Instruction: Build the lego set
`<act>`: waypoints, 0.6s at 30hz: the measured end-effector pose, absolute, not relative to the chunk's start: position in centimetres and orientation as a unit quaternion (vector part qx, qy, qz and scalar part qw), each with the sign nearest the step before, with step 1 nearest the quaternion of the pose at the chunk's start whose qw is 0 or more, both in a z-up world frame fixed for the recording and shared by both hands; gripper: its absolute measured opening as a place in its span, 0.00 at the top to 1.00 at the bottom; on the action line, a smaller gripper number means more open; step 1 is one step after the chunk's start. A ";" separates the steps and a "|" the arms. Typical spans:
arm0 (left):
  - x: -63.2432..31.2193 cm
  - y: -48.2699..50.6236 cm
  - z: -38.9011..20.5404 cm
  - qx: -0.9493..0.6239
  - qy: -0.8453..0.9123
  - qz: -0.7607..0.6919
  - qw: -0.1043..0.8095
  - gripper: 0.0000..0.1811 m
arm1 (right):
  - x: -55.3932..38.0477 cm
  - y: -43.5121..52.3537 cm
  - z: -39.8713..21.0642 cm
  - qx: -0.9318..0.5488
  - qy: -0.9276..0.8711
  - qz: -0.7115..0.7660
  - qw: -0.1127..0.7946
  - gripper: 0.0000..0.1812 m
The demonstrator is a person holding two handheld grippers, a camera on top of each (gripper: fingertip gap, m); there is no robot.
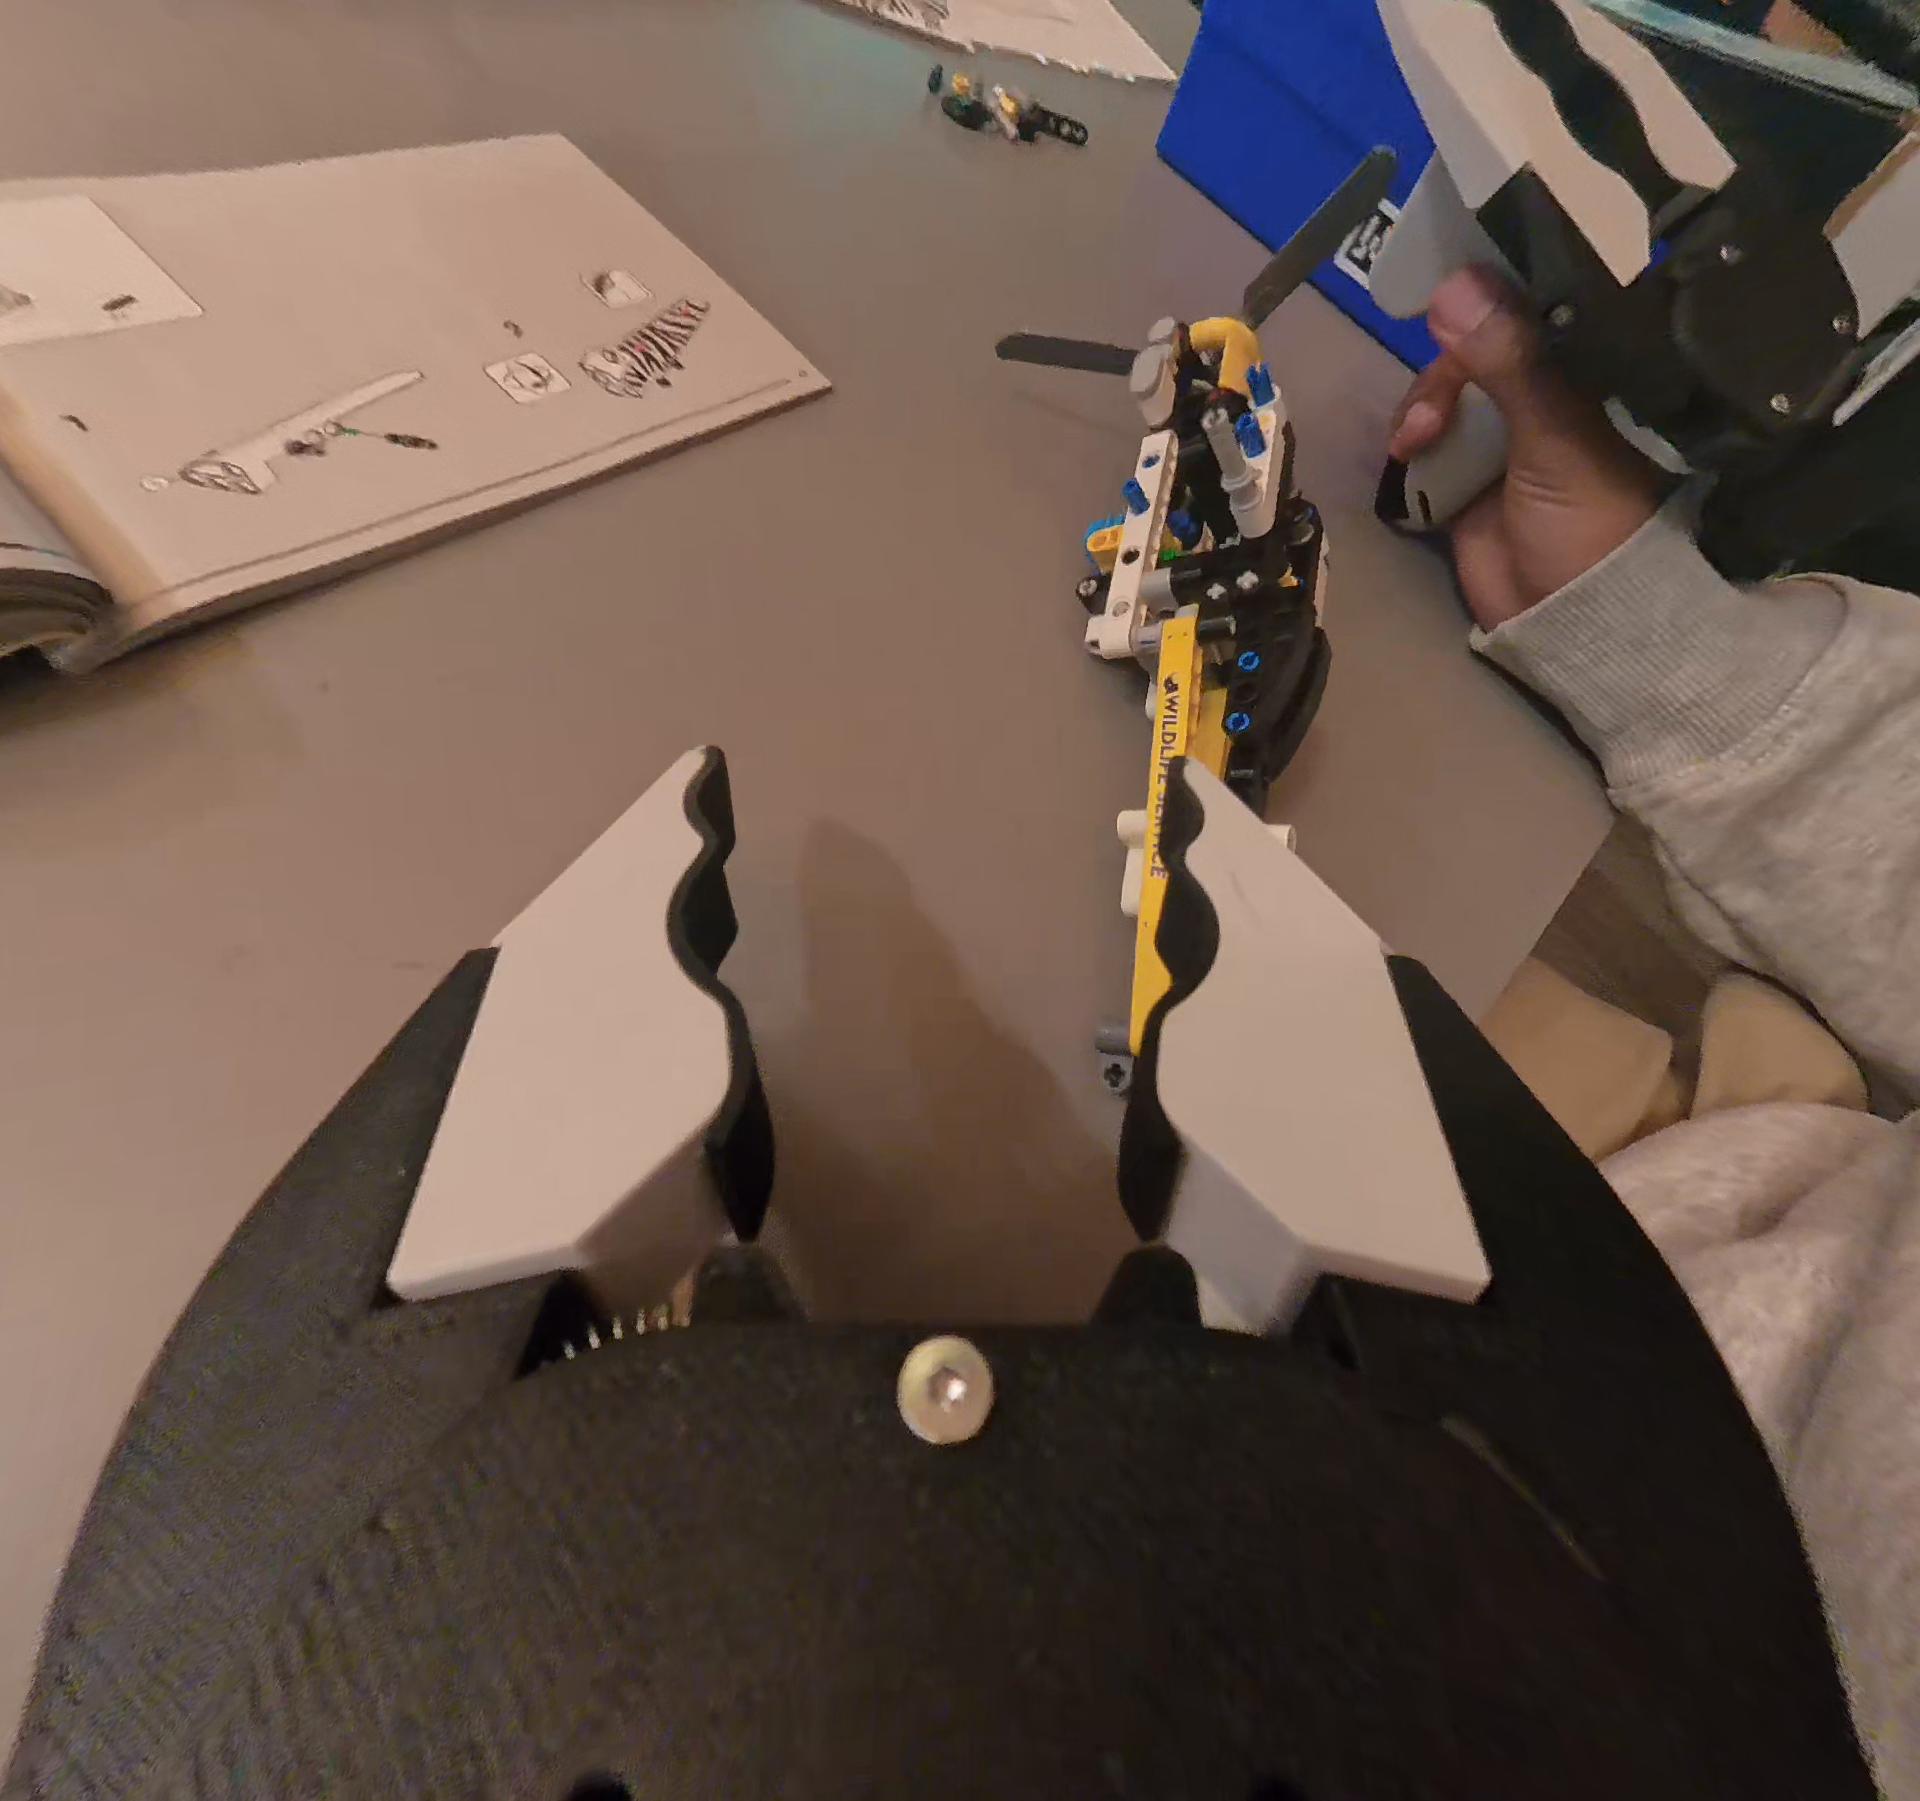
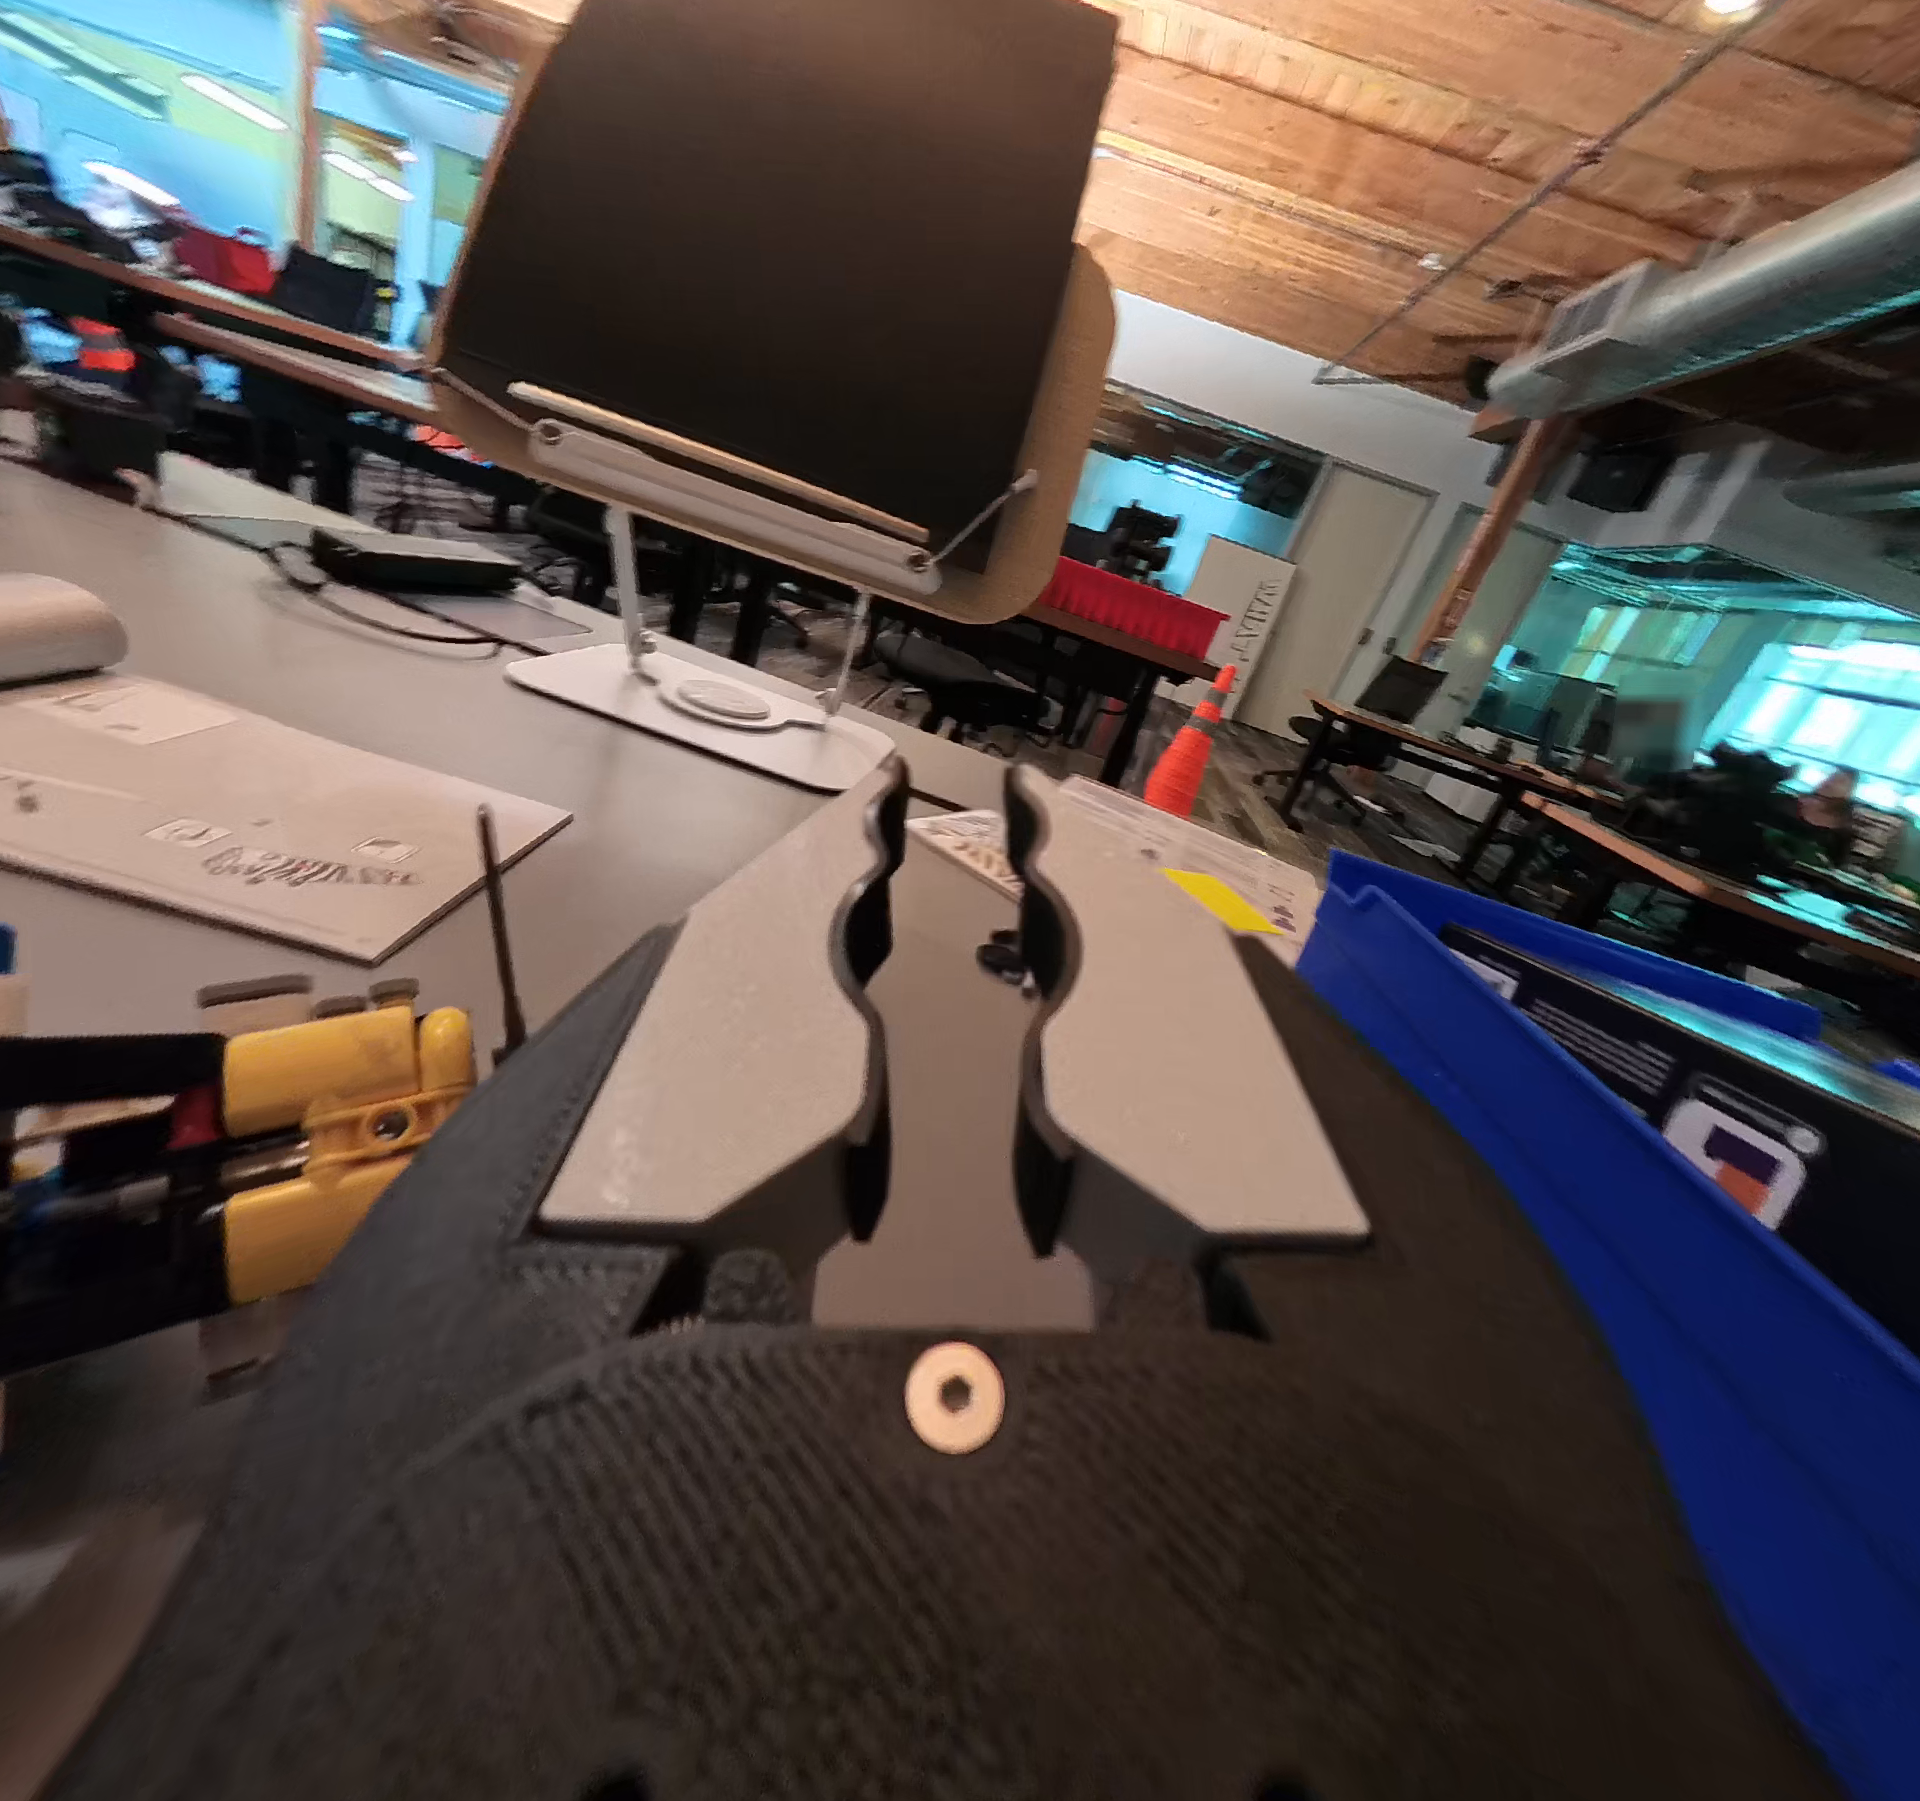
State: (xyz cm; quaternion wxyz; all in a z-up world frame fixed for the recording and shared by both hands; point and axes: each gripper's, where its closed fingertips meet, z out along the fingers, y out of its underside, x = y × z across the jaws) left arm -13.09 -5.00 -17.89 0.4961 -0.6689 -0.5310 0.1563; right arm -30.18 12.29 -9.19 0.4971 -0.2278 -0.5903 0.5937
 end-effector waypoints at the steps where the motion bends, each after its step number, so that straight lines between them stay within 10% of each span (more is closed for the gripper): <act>1: -13.1 -5.2 -17.8 -0.667 -0.532 0.159 0.496 0.56 | -30.4 12.7 -9.1 -0.239 -0.582 0.592 0.503 0.86; 4: -12.8 -5.1 -17.1 -0.660 -0.529 0.146 0.513 0.73 | -31.1 14.4 -8.7 -0.286 -0.552 0.587 0.519 0.70; 7: -12.8 -5.6 -16.3 -0.664 -0.510 0.182 0.517 0.90 | -31.3 15.9 -8.3 -0.319 -0.523 0.598 0.517 0.77; 9: -12.7 -5.4 -15.4 -0.670 -0.481 0.204 0.528 1.00 | -31.4 16.7 -8.2 -0.343 -0.517 0.594 0.512 1.00; 18: -13.5 -6.5 -16.2 -0.639 -0.515 0.195 0.537 1.00 | -28.0 15.1 -3.9 -0.313 -0.518 0.583 0.542 1.00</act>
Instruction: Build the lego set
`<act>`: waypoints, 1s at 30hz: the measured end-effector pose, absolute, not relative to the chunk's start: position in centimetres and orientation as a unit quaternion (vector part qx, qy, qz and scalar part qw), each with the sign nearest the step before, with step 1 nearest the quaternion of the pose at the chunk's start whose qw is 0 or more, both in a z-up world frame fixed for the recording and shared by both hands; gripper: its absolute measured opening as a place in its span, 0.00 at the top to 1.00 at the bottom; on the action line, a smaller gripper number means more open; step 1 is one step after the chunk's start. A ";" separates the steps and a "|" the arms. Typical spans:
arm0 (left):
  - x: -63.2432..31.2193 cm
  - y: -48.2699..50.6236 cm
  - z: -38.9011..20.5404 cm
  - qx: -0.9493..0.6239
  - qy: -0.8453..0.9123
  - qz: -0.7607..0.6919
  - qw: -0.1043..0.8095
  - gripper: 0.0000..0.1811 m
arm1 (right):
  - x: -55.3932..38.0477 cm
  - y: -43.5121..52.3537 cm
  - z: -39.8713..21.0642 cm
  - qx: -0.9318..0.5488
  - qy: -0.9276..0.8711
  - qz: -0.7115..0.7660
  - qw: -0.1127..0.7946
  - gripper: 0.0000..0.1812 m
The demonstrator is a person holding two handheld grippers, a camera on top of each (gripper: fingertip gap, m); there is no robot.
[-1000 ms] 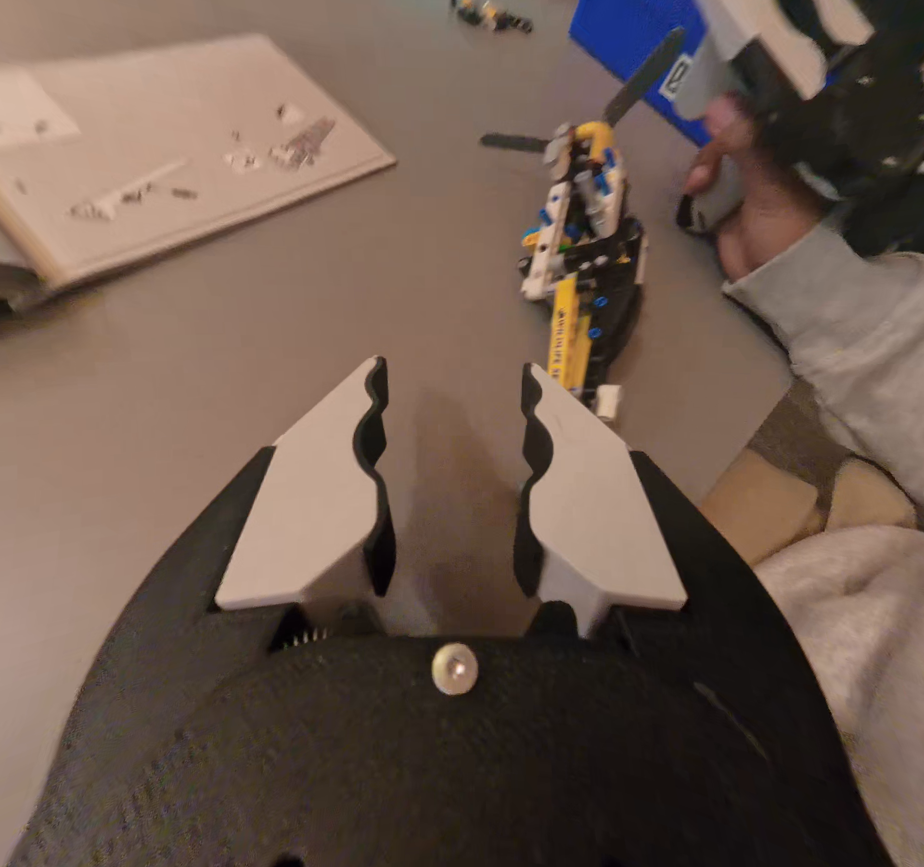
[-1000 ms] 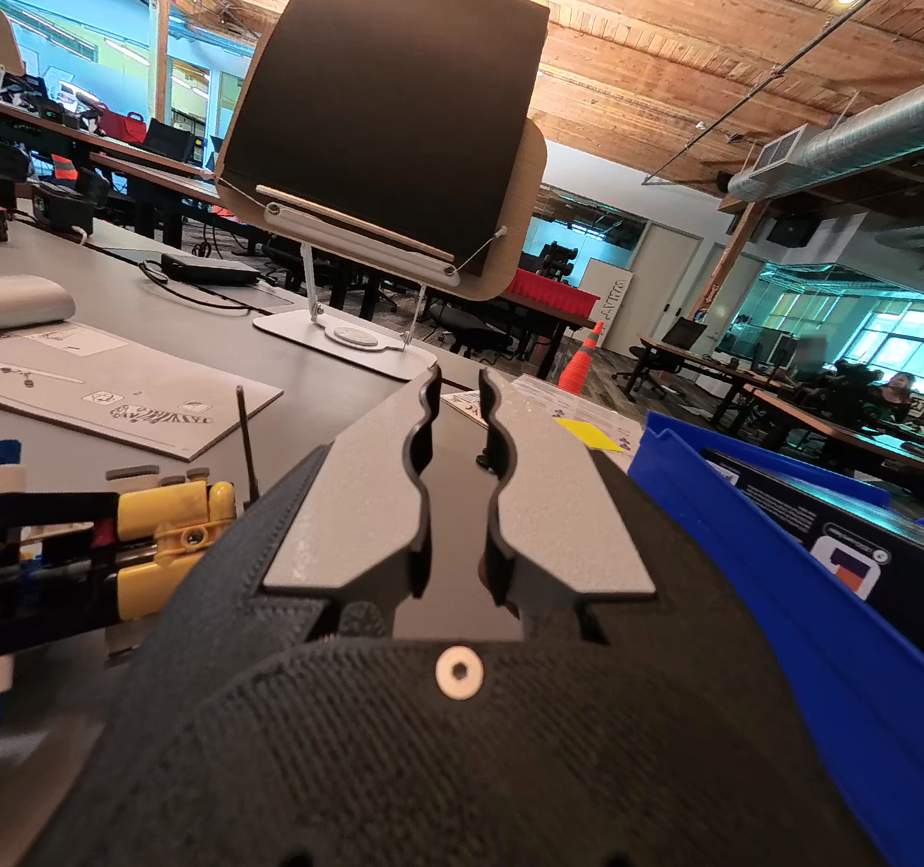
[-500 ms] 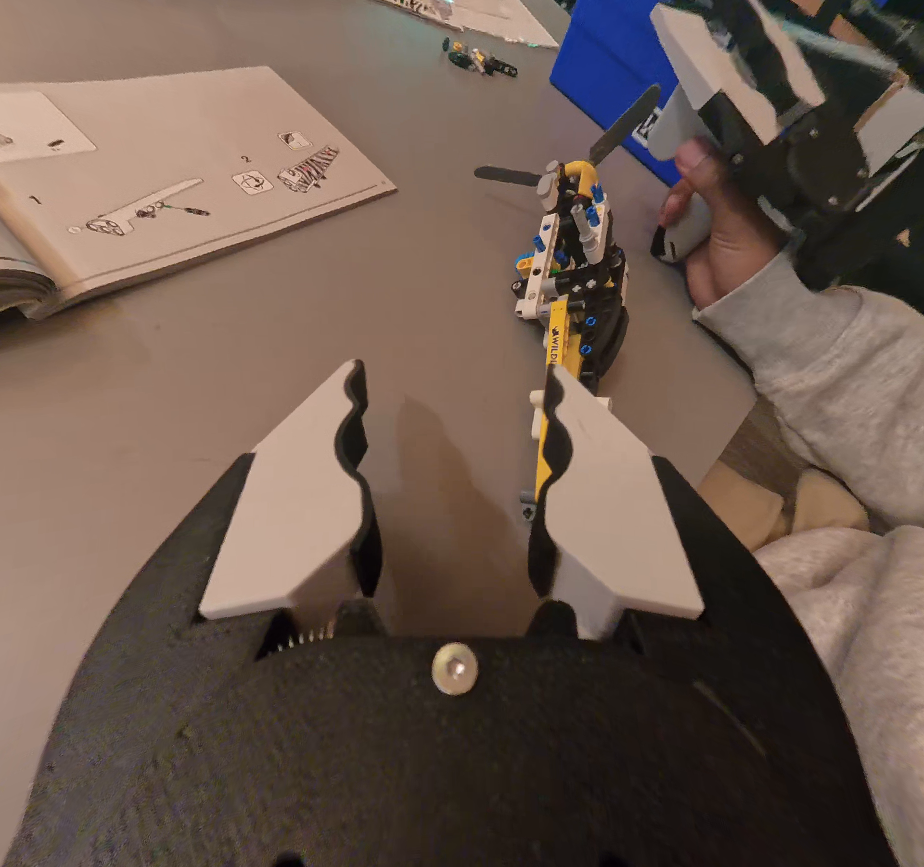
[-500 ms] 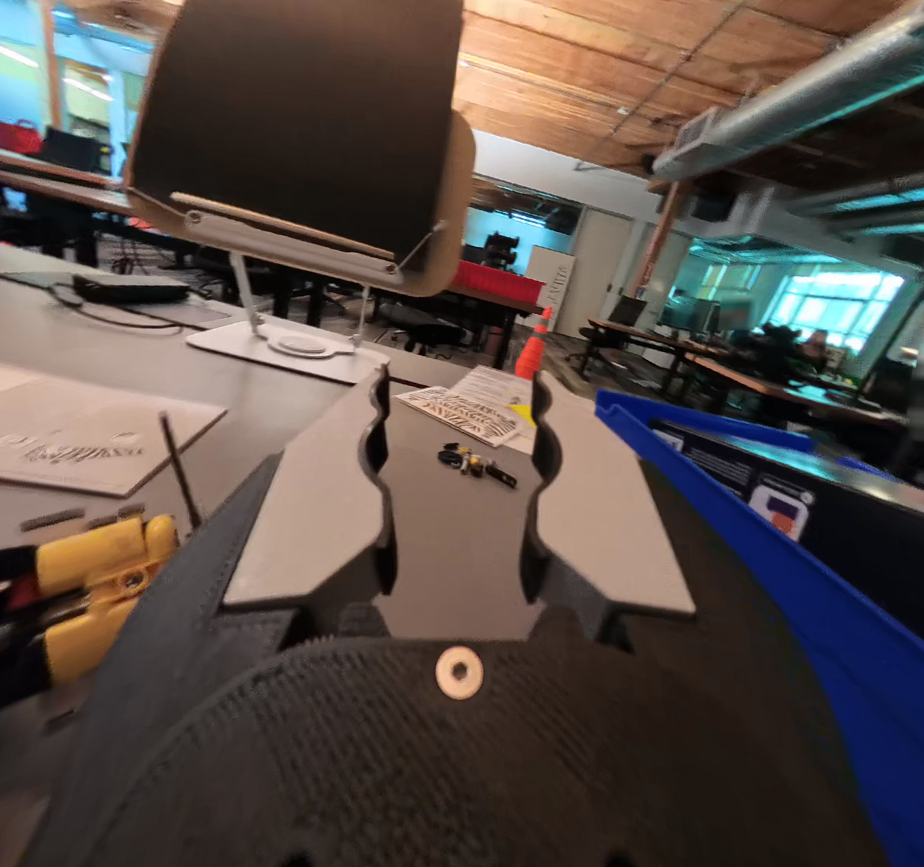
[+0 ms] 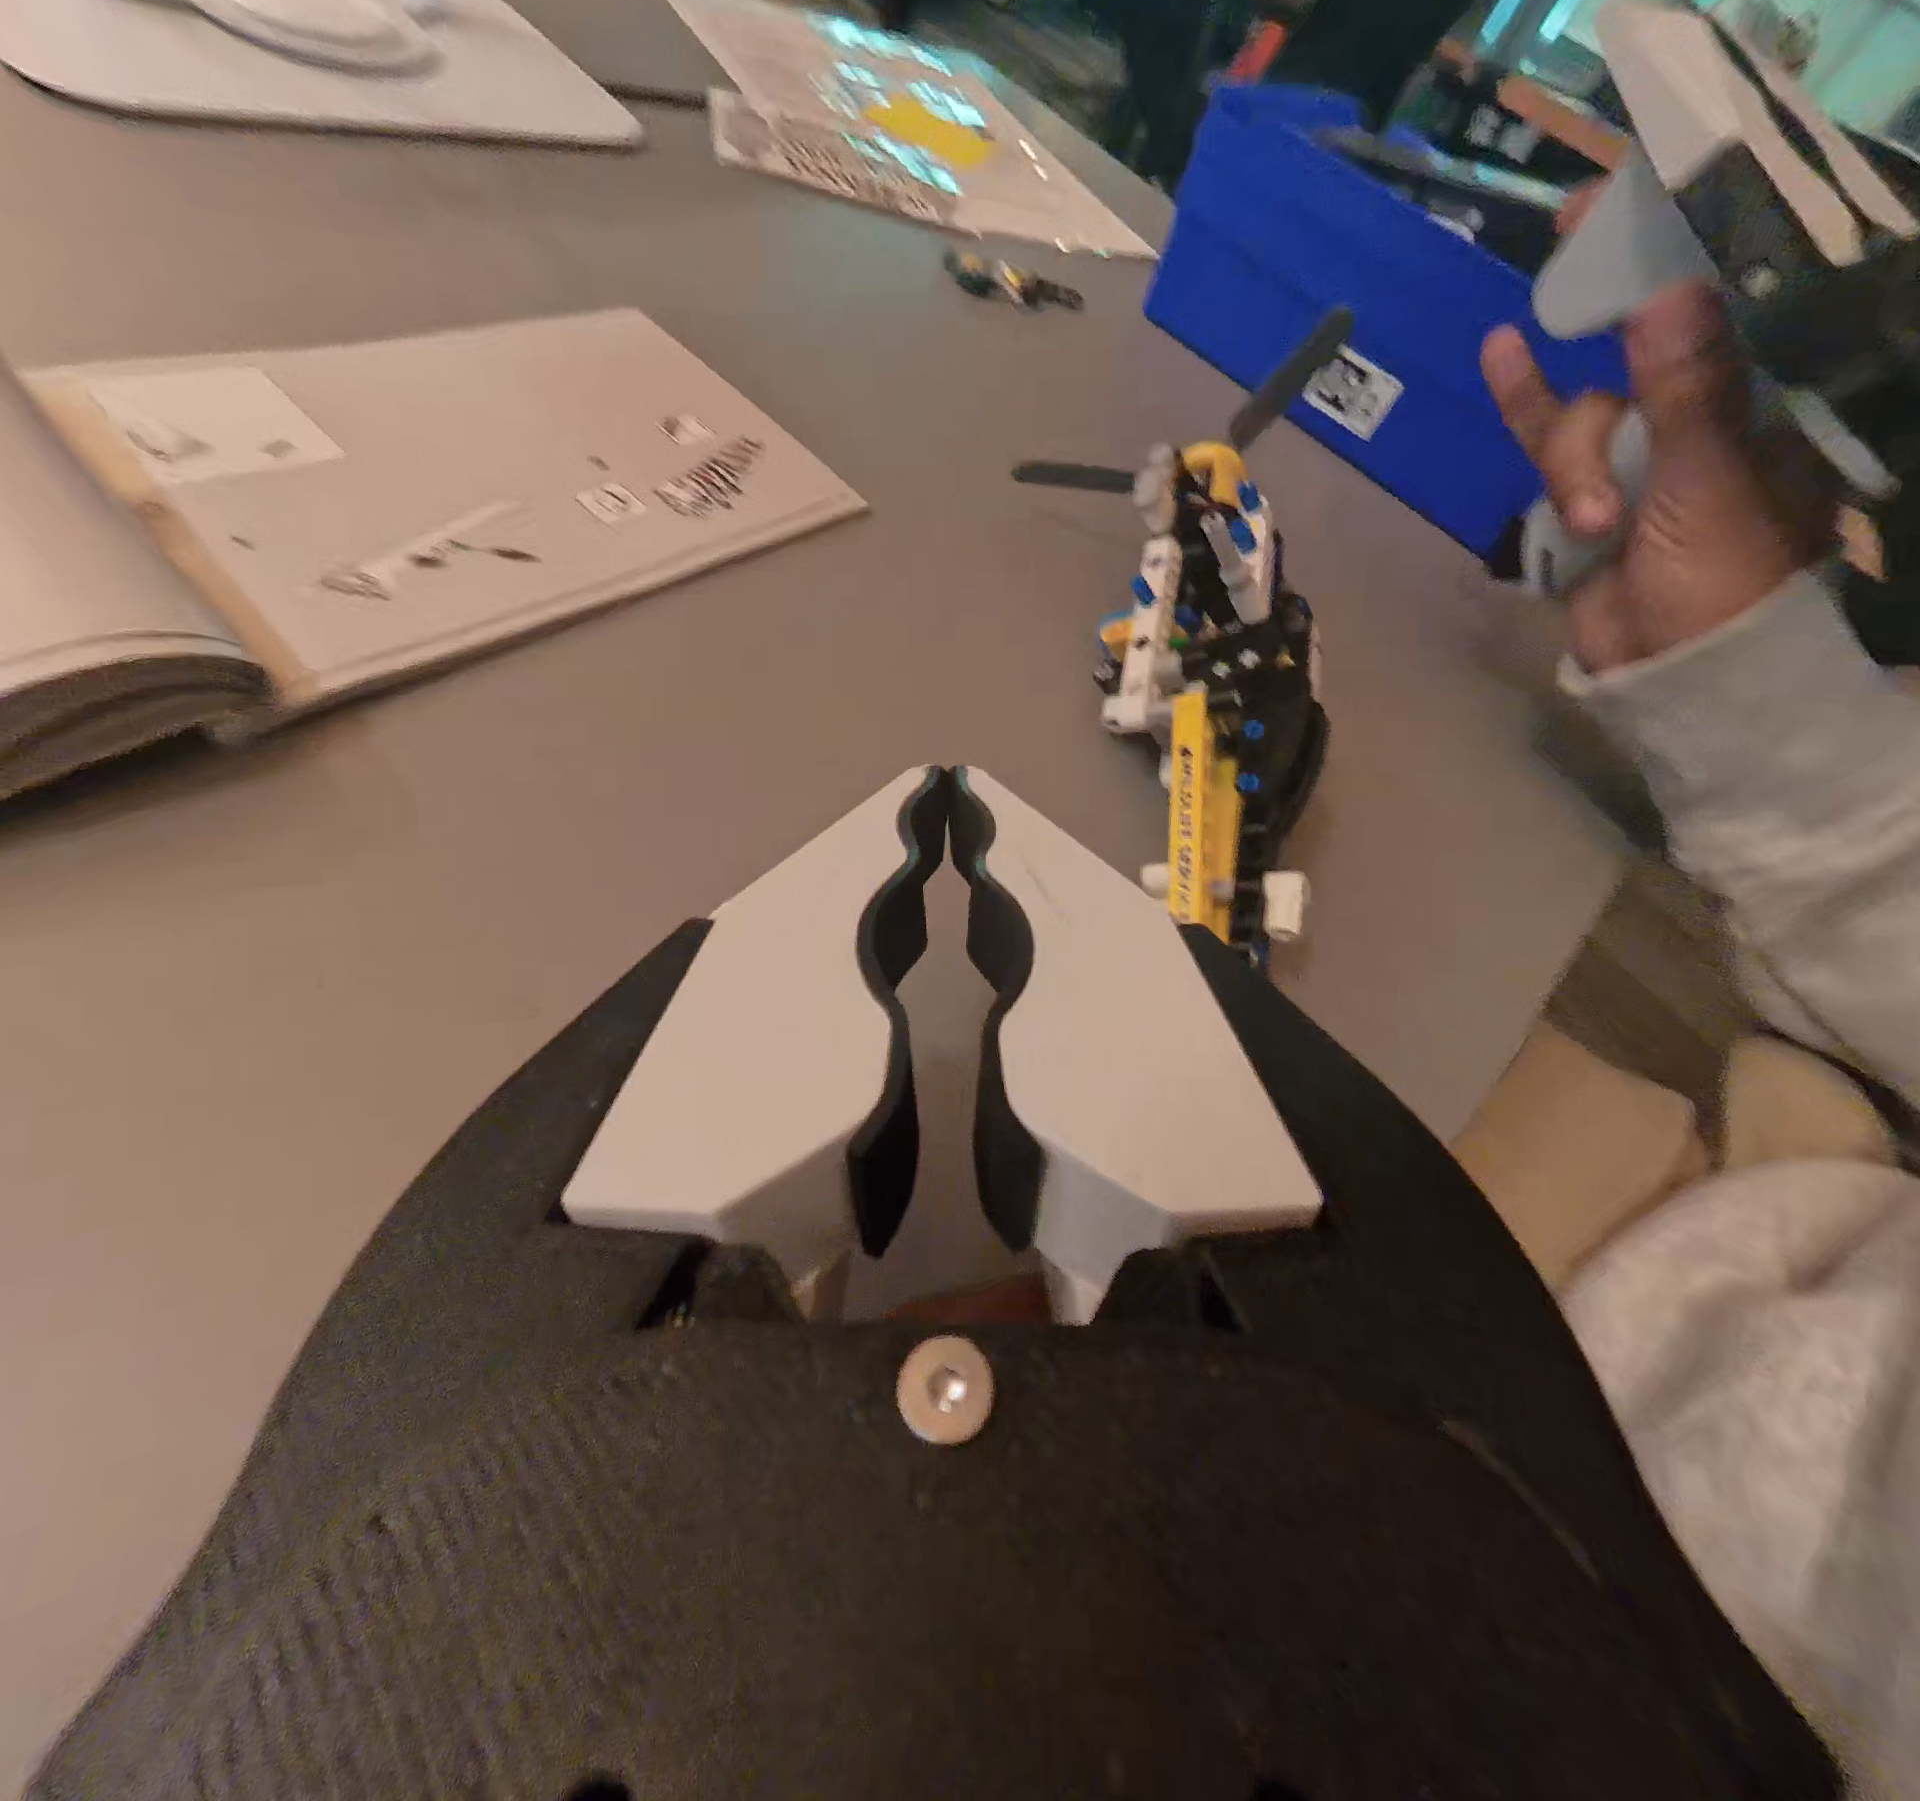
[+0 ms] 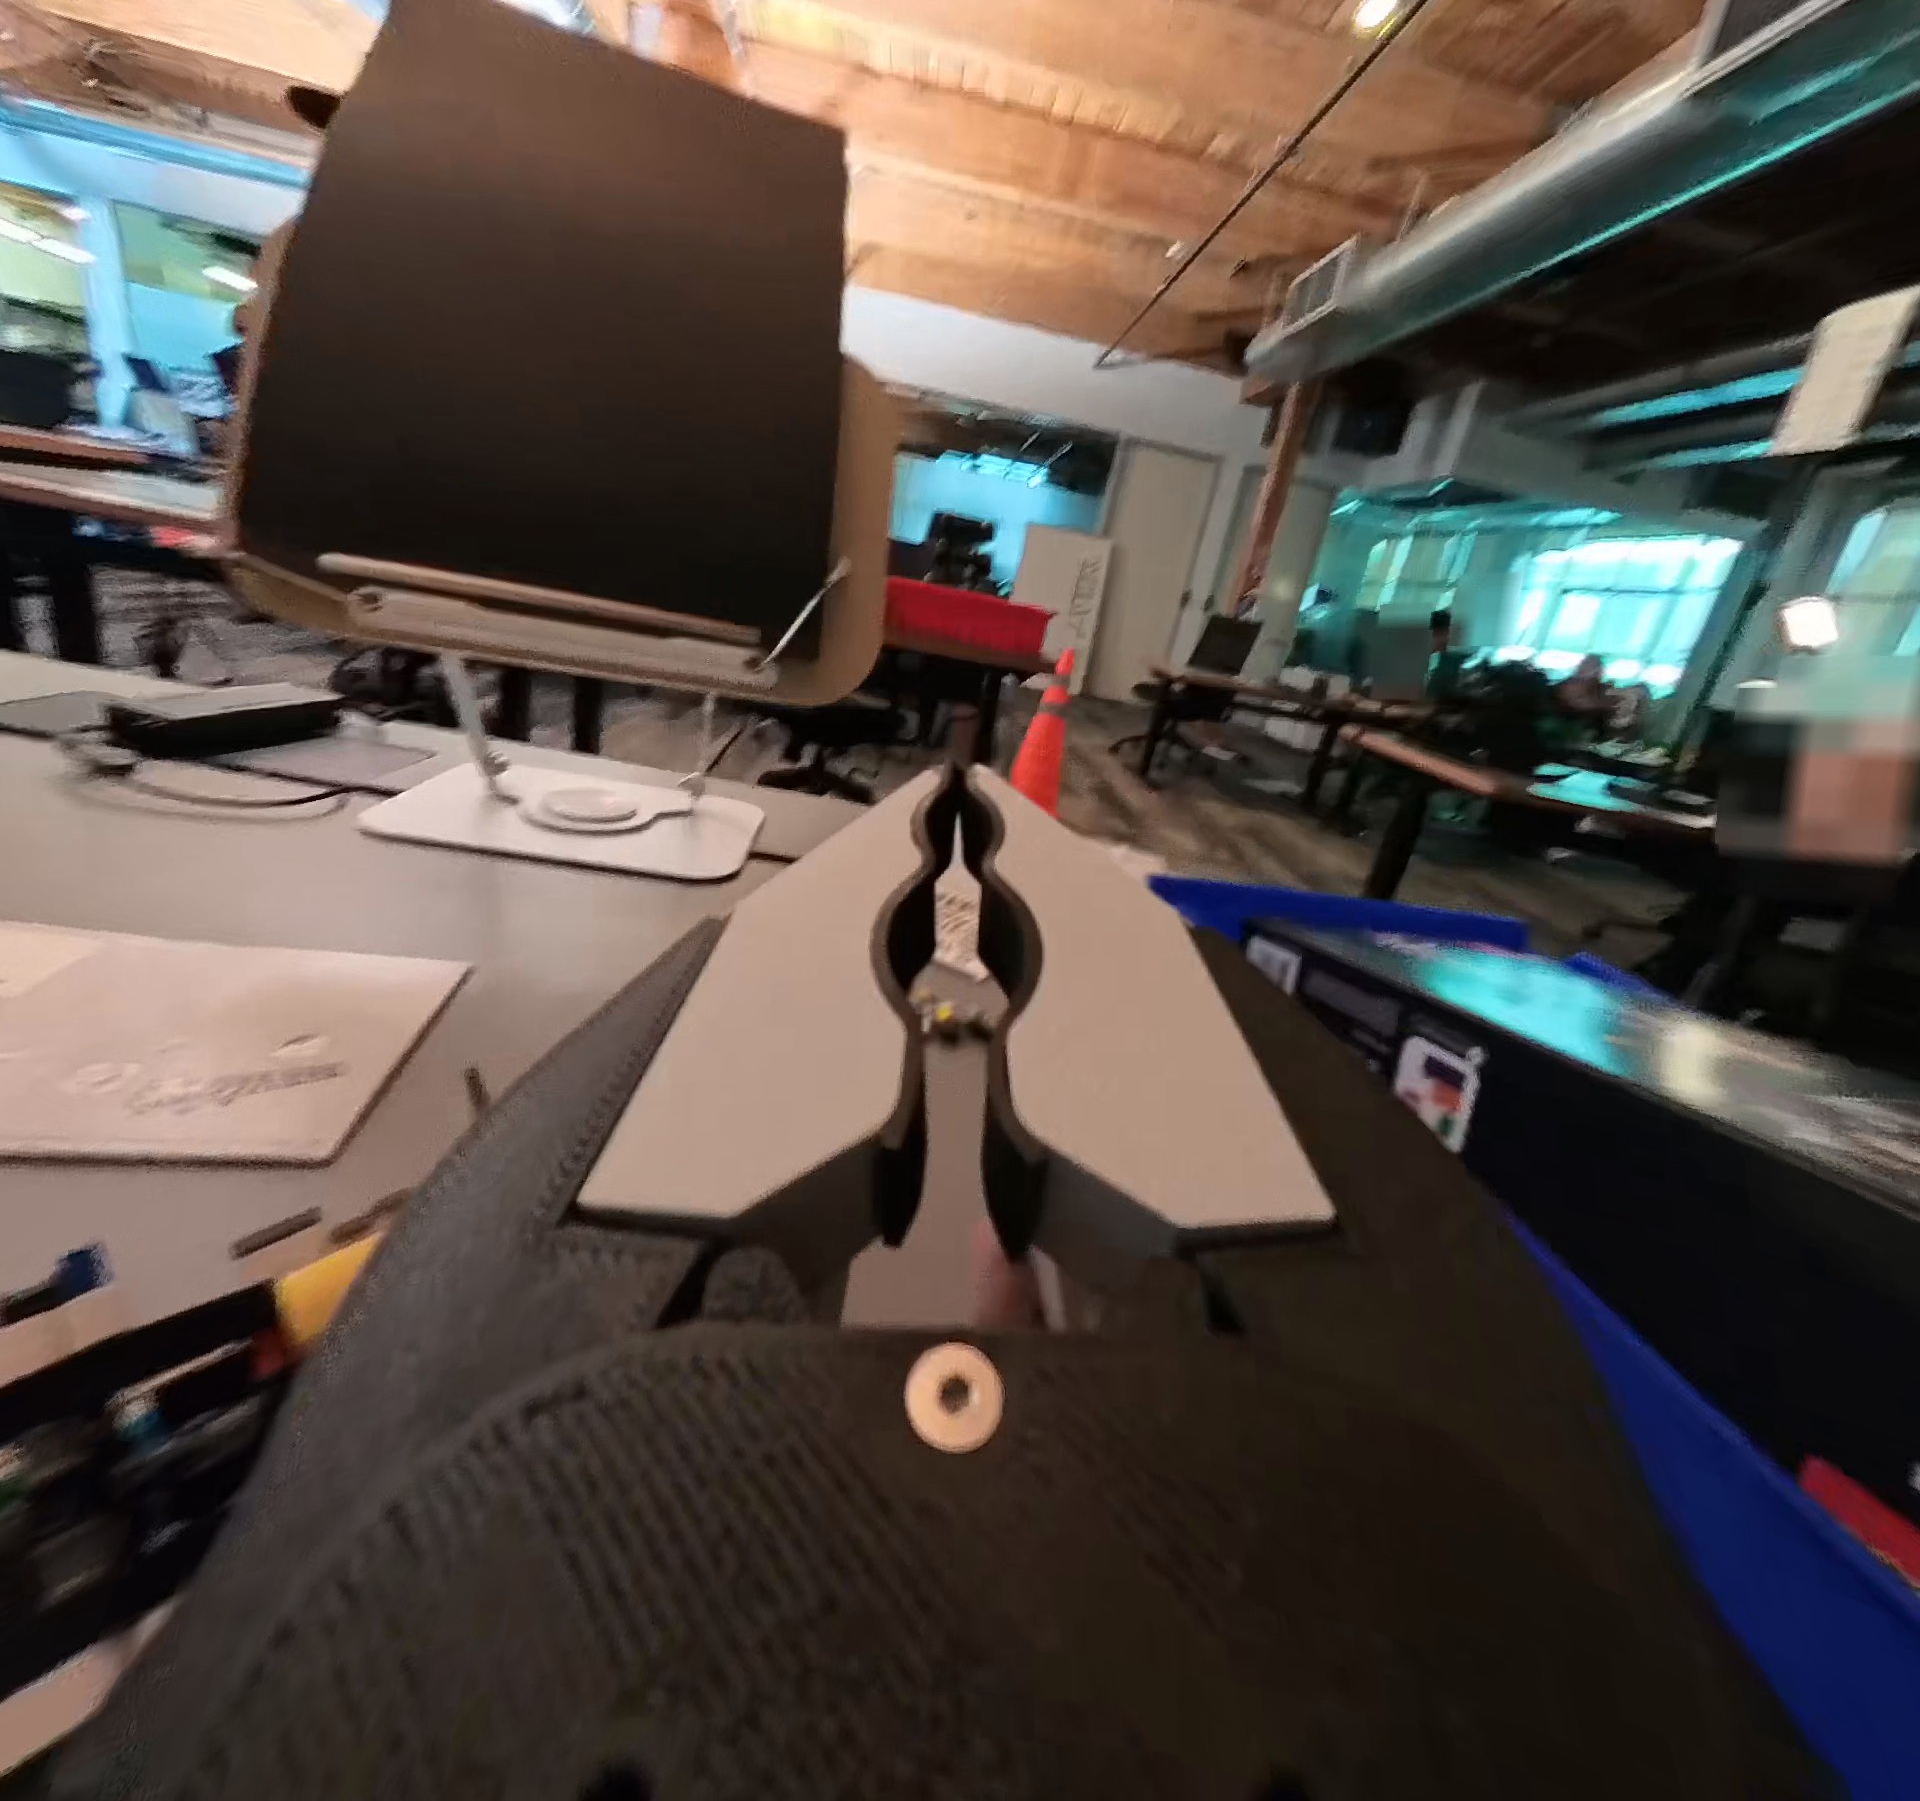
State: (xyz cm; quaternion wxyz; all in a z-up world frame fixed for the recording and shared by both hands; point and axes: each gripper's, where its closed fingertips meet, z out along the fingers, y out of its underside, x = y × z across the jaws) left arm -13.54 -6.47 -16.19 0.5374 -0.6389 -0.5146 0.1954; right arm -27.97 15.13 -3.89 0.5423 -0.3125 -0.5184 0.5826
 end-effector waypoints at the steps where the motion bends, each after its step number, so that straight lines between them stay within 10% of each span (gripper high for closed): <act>1: -13.9 -7.2 -15.9 -0.630 -0.521 0.224 0.530 1.00 | -27.6 14.8 -4.2 -0.313 -0.531 0.586 0.525 1.00; 30: -14.3 -9.9 -13.2 -0.561 -0.521 0.364 0.530 0.92 | -22.8 15.8 -12.3 -0.378 -0.641 0.593 0.307 0.90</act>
